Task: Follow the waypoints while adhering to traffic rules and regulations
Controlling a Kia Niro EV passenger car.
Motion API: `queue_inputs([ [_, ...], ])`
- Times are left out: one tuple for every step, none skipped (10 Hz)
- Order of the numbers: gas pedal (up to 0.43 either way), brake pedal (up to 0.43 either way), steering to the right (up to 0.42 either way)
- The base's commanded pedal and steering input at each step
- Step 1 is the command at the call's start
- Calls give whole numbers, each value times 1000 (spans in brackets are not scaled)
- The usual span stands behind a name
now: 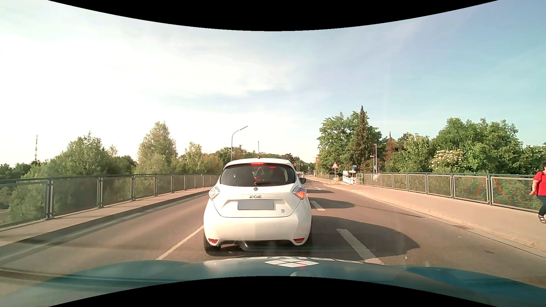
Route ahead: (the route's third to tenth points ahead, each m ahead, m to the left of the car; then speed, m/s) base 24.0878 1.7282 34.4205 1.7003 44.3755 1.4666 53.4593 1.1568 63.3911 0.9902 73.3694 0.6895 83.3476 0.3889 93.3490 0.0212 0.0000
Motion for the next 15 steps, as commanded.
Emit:
queue_inputs([
  [0, 293, -1],
  [0, 299, -1],
  [0, 299, -1],
  [0, 299, -1],
  [0, 299, -1],
  [0, 299, -1],
  [0, 299, -1],
  [0, 299, -1],
  [0, 299, -1],
  [0, 299, -1],
  [0, 299, -1],
  [0, 299, -1],
  [0, 293, -1],
  [0, 299, -1],
  [0, 299, -1],
])
